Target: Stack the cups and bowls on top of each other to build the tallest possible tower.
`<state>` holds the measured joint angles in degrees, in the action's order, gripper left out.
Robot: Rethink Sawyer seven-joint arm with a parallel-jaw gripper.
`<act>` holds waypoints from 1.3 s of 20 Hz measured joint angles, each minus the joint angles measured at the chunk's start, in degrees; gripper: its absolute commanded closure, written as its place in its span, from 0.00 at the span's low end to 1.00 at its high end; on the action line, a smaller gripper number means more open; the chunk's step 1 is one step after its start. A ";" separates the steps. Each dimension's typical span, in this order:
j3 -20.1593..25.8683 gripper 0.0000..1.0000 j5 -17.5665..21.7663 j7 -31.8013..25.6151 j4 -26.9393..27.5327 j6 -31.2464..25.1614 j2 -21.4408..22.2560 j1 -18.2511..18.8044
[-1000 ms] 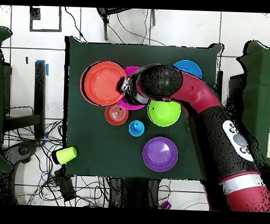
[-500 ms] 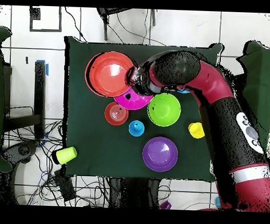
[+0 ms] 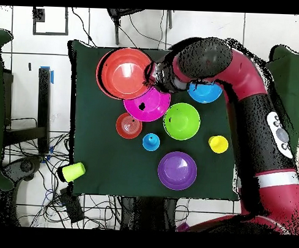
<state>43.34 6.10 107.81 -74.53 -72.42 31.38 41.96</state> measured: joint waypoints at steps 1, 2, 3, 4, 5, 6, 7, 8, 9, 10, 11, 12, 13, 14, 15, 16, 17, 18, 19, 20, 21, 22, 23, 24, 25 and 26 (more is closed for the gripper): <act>0.26 1.00 0.40 -0.28 1.05 -0.88 -0.26 -0.08; 0.67 1.00 1.02 -0.78 2.60 -2.09 -0.58 -0.15; 0.91 1.00 1.30 -1.13 3.46 -2.83 -0.75 -0.15; 1.13 1.00 1.64 -1.58 4.41 -3.54 -0.89 -0.14; 1.35 1.00 1.98 -2.04 5.36 -4.26 -1.02 -0.14; 1.45 1.00 2.15 -2.27 5.79 -4.54 -1.07 -0.14; 1.59 1.00 2.43 -2.65 6.43 -4.97 -1.11 -0.13; 1.66 1.00 2.61 -2.85 6.78 -5.17 -1.13 -0.12; 1.93 1.00 3.04 -3.40 7.89 -5.60 -1.20 -0.13; 2.05 1.00 3.13 -3.58 8.25 -5.69 -1.22 -0.12; 2.12 1.00 3.15 -3.65 8.46 -5.73 -1.24 -0.12; 2.20 1.00 3.17 -3.73 8.68 -5.76 -1.26 -0.12; 2.47 1.00 3.26 -3.86 9.38 -5.86 -1.33 -0.11; 2.65 1.00 3.33 -3.86 9.85 -5.90 -1.38 -0.11; 2.75 1.00 3.38 -3.86 10.19 -5.95 -1.47 -0.12; 2.85 1.00 3.43 -3.87 10.54 -5.99 -1.55 -0.13; 2.96 1.00 3.48 -3.87 10.88 -6.03 -1.63 -0.14; 3.06 1.00 3.52 -3.87 11.22 -6.07 -1.71 -0.15; 3.14 1.00 3.56 -3.87 11.65 -6.22 -1.88 -0.15; 3.27 1.00 3.73 -3.92 12.79 -6.83 -2.40 -0.18; 3.33 1.00 3.99 -4.05 13.54 -7.34 -2.74 -0.20; 3.37 1.00 4.54 -4.35 14.61 -8.20 -3.24 -0.21; 3.40 1.00 5.10 -4.66 15.69 -9.06 -3.74 -0.22; 3.42 1.00 5.30 -4.79 16.04 -9.33 -3.92 -0.22; 3.43 1.00 5.68 -5.14 16.73 -9.89 -4.27 -0.22; 3.45 1.00 6.05 -5.50 17.42 -10.44 -4.62 -0.22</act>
<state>46.79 12.16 102.32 -57.11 -82.86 26.76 41.74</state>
